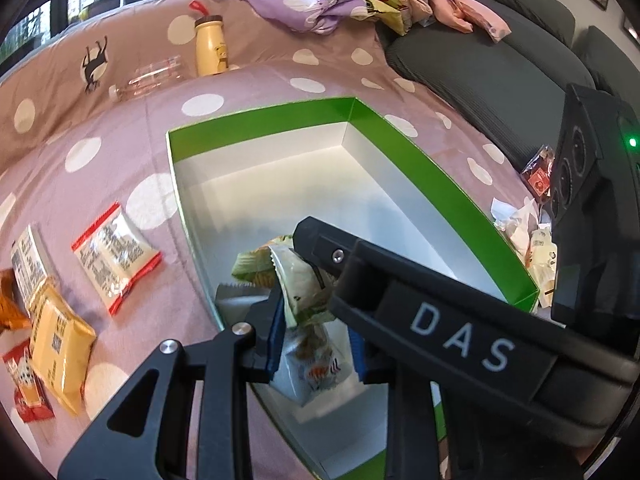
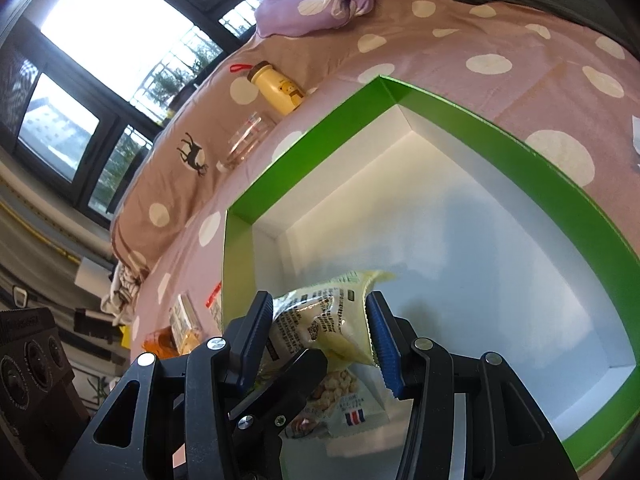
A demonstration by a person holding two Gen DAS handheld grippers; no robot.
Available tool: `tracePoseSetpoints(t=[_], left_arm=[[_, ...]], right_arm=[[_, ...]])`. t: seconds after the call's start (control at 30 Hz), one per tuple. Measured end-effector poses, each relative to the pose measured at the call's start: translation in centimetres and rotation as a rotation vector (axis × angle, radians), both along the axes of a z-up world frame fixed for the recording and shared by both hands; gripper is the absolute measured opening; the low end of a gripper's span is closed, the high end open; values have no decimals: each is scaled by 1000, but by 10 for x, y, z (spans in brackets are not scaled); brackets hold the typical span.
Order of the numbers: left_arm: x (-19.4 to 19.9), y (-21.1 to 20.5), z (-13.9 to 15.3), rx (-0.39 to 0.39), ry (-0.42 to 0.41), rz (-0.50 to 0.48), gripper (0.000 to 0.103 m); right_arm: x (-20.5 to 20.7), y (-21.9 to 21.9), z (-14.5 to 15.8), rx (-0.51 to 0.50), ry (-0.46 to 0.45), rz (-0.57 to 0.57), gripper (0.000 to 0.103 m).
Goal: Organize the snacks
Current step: 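Open the right gripper to release the green bag in the box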
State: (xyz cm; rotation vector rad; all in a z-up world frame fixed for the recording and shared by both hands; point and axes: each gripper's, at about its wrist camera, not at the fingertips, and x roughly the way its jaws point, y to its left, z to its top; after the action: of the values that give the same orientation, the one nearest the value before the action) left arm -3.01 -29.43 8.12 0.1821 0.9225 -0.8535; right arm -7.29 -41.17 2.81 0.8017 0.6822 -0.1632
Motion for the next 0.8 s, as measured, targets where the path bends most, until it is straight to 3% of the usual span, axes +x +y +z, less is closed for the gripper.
tracePoseSetpoints(t=[0.13,0.47,0.63,0.8], left_arm=[[6,-2,-4,-11,-1,-14,26],[9,15,-7,-61,79,92,26],[3,17,-5,-16,44,126,26],[8,22,-5,-48,48,119,23]], right_arm=[[5,-3,-2,5,0,-4,52],[17,9,1,-48,-11,55,52],[19,10,1,-37,-39,82,52],[18,11,2,-51,-34,69,52]])
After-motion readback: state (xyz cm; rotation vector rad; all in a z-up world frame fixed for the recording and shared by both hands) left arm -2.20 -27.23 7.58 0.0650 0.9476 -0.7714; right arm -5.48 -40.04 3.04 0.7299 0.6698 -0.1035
